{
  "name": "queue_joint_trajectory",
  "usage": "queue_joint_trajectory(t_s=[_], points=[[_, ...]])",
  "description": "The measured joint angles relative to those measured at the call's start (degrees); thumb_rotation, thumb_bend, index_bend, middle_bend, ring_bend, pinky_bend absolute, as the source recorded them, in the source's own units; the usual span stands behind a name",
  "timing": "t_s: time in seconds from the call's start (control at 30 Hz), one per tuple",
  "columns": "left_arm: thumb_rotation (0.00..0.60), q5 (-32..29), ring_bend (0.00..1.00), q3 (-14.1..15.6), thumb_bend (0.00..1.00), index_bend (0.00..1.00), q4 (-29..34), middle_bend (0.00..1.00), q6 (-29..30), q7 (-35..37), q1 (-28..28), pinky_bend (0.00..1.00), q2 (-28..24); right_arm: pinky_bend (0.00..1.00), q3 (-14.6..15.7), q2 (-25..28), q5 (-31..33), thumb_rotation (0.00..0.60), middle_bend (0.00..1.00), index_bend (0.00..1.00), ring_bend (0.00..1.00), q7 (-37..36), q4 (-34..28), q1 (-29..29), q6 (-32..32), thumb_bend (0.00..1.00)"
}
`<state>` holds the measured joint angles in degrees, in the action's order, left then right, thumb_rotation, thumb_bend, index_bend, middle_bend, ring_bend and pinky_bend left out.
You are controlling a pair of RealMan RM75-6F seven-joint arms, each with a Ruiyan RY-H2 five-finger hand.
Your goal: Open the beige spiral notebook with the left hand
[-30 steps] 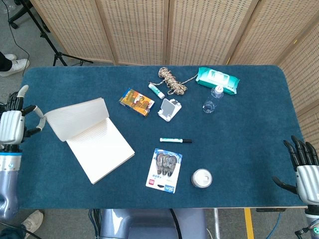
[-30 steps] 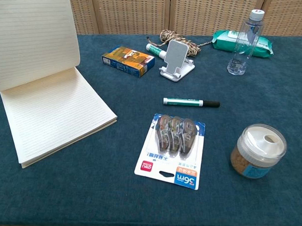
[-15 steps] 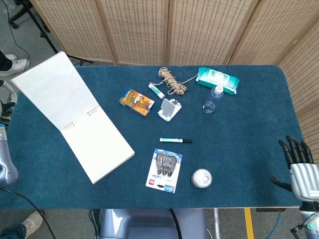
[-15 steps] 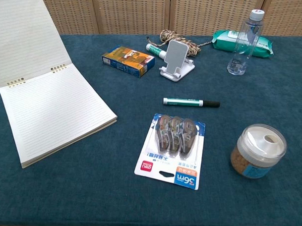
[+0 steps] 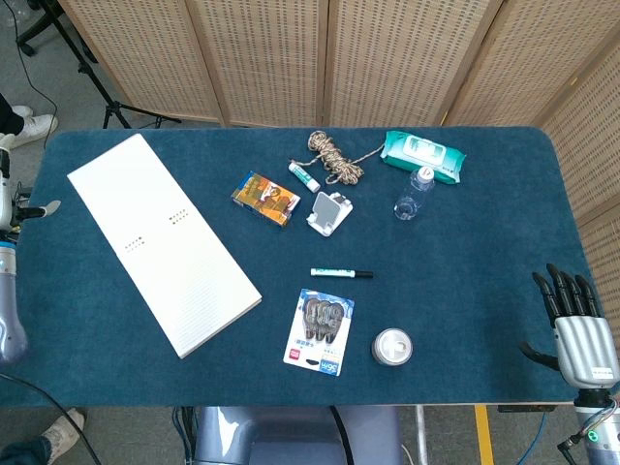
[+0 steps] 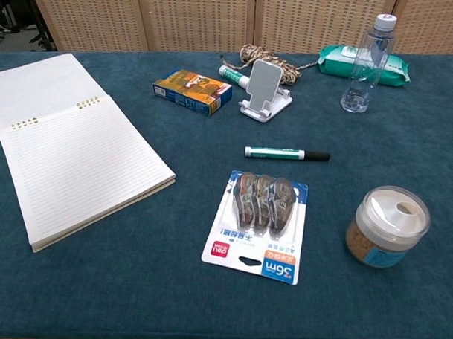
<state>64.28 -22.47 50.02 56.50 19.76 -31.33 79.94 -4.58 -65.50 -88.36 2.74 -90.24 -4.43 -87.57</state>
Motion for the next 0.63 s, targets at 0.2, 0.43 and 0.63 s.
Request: queue_joint_trajectory(t_s=[0.2,0.43,0.63], points=[[0.6,6.8,0.0,4.4,0.0,0.0,13.6,0.0,7.5,3.0,6.1,0.0,-6.3,0.0,0.2,0.4,-0.5,0.6,0.0,0.03,0.0,-0.9,-0.2,0.2,-0.6,0.0],[0.6,14.4,0.0,11.9,0.0,0.0,28.2,0.0,16.8,0.4,14.2,0.0,-12.9,0.0,0.4,1.1,-1.5,0.6,0.0,0.03,0.0,-2.1,-0.7,0.6,-1.7,0.0],[0.6,16.6,0.0,16.4,0.0,0.0,34.7,0.0,22.6,-4.6,20.1,0.0,-14.2,0.0,0.4,1.8,-2.1,0.6,0.0,0.03,0.0,-3.4,-0.9,0.9,-2.7,0.0]])
